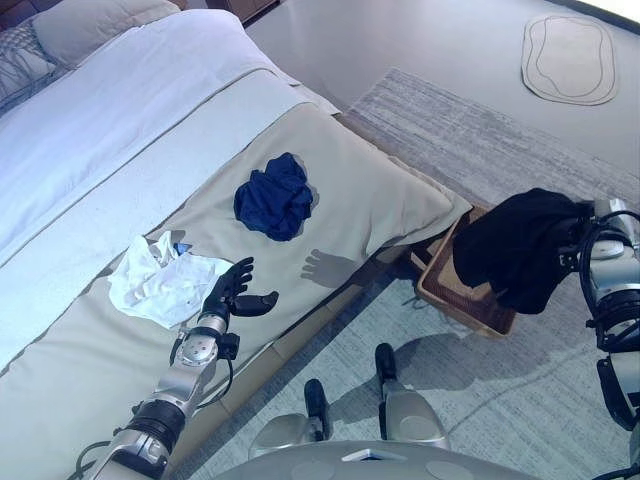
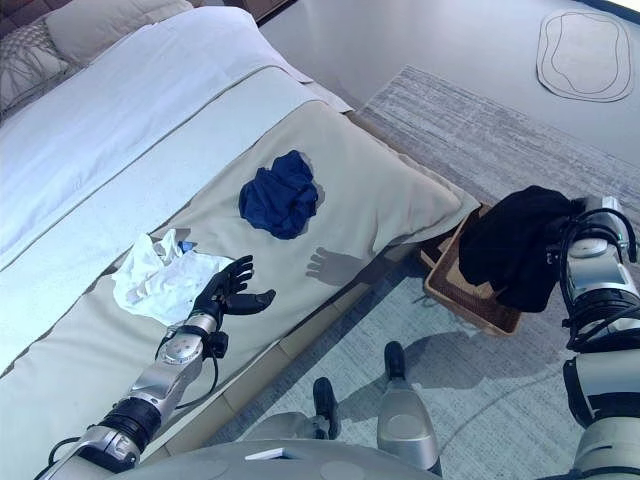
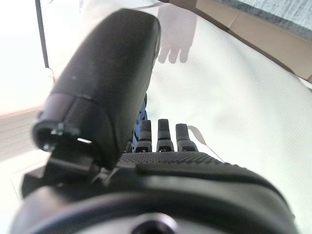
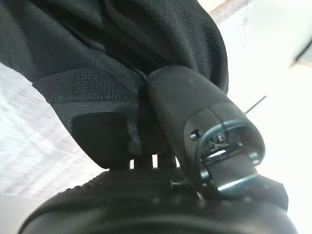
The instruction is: Pick up the clothes from the bed and place them into the basket
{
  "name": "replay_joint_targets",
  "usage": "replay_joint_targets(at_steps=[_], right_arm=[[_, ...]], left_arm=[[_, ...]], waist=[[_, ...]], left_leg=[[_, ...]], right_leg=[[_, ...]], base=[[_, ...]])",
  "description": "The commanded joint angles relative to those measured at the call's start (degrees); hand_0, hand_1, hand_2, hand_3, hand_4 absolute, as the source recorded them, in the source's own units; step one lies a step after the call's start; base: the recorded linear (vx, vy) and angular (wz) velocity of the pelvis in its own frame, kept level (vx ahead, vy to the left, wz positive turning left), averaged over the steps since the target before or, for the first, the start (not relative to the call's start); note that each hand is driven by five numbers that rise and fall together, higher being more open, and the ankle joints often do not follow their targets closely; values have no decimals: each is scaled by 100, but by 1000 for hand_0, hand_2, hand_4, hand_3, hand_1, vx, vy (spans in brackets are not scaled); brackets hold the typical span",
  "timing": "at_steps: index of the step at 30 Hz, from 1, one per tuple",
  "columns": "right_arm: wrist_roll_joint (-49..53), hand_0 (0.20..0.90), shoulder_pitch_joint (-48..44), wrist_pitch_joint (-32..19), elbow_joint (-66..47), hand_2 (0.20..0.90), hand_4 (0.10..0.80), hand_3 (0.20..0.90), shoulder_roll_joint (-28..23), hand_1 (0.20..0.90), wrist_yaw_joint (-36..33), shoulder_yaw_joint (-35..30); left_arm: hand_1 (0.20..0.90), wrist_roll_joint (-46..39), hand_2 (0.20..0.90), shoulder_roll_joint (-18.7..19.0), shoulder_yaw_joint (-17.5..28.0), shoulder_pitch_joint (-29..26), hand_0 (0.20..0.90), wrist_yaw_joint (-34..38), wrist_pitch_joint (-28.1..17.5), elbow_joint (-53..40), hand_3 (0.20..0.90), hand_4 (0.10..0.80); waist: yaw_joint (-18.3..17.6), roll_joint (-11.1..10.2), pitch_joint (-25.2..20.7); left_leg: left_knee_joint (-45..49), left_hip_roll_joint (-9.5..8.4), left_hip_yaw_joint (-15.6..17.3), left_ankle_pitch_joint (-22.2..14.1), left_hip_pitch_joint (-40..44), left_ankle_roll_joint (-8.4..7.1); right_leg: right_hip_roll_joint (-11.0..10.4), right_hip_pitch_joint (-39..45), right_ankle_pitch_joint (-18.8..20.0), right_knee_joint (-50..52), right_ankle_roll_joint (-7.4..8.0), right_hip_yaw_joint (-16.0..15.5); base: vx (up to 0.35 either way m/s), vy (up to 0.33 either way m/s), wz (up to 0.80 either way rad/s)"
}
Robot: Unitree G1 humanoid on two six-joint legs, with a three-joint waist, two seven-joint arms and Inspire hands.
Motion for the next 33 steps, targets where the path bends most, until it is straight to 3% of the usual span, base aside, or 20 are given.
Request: replay_joint_targets(at_steps=[1, 6, 7, 8, 9, 33], right_arm=[[-327, 300, -355, -802, -75, 300, 100, 200, -331, 300, -409, -126], [-369, 312, -134, -1164, -176, 312, 114, 214, -276, 312, -409, -209], [-436, 462, -27, -1151, -248, 462, 289, 389, -243, 462, -446, -236], [-412, 815, 23, -1150, -263, 815, 701, 801, -233, 815, -469, -256], [-432, 900, 60, -1143, -269, 900, 800, 900, -212, 900, -479, -275], [-484, 900, 242, -1172, -246, 900, 800, 900, -204, 900, -389, -360]], left_arm=[[900, 30, 900, 268, -151, -253, 900, 59, -532, -368, 900, 800], [900, 16, 900, 267, -193, -219, 900, 35, -484, -435, 900, 800], [900, 16, 900, 265, -196, -214, 900, 32, -453, -466, 900, 800], [900, 20, 900, 267, -197, -210, 900, 29, -453, -471, 900, 800], [900, 23, 900, 257, -213, -218, 900, 36, -467, -450, 900, 800], [900, 21, 900, 299, -175, -114, 900, 23, -501, -439, 900, 800]], waist=[[72, -295, -379], [53, -227, -391], [38, -220, -391], [34, -222, -392], [30, -224, -395], [60, -345, -488]], left_leg=[[230, -175, 217, -378, -44, -90], [219, -177, 234, -370, -44, -97], [220, -181, 245, -374, -45, -95], [220, -182, 249, -373, -47, -94], [221, -185, 254, -375, -48, -91], [243, -159, 210, -413, 2, -53]], right_leg=[[-62, 370, -421, 85, 11, 187], [-85, 377, -423, 70, 27, 167], [-91, 371, -424, 73, 32, 166], [-91, 366, -420, 73, 35, 166], [-91, 366, -418, 71, 37, 166], [-57, 422, -430, 88, 23, 231]], base=[[8, 7, 6], [0, 0, 0], [0, 0, 0], [0, 0, 0], [0, 0, 0], [0, 0, 0]])
